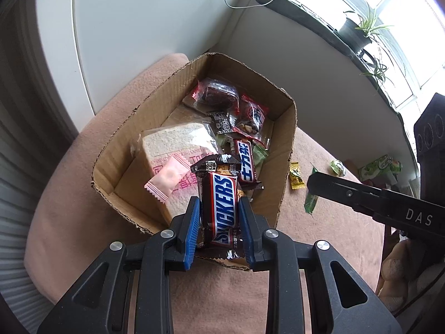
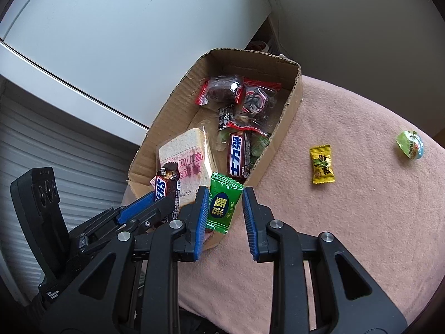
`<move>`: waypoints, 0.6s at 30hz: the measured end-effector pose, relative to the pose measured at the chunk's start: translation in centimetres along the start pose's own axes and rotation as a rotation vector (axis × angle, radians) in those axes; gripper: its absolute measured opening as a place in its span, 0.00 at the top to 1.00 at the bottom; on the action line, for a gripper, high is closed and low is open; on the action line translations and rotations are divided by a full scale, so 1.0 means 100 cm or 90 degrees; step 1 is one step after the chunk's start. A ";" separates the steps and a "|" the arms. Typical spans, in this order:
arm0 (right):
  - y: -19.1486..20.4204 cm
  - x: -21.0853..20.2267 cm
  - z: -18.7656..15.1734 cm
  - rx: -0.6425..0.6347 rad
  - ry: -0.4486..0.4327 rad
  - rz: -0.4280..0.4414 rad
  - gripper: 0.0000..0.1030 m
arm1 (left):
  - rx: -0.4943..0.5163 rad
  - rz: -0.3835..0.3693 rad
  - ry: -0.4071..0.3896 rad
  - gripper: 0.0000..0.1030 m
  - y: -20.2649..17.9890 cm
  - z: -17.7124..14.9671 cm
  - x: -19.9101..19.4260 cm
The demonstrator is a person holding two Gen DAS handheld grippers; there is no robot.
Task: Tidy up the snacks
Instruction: 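Carry the Snickers bar and green candy into the box and open both tools, then move the left tool to the yellow candy while the right tool approaches the round snack pack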
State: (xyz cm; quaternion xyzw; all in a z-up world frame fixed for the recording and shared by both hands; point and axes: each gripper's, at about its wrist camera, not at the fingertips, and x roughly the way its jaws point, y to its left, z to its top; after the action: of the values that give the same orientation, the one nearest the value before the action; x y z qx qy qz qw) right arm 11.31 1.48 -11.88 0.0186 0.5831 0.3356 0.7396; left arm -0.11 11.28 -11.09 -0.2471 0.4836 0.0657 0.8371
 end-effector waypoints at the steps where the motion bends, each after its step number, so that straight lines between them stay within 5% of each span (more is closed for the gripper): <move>1: 0.001 0.002 0.002 -0.002 0.001 -0.001 0.75 | -0.001 0.000 0.001 0.75 0.000 0.000 0.000; 11: 0.013 0.012 0.023 -0.016 0.007 -0.005 0.71 | -0.014 -0.004 -0.004 0.75 0.003 0.006 -0.003; 15: 0.014 0.008 0.028 -0.016 -0.009 -0.008 0.45 | -0.012 -0.004 -0.002 0.75 0.005 0.010 -0.002; 18: 0.012 0.005 0.030 -0.011 -0.012 -0.008 0.45 | -0.013 0.002 -0.003 0.75 0.005 0.012 -0.002</move>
State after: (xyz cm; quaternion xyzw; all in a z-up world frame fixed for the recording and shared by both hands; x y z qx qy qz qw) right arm 13.42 3.74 -10.86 0.0117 0.5730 0.3360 0.7475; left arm 0.54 12.34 -10.56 -0.2547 0.4811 0.0721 0.8357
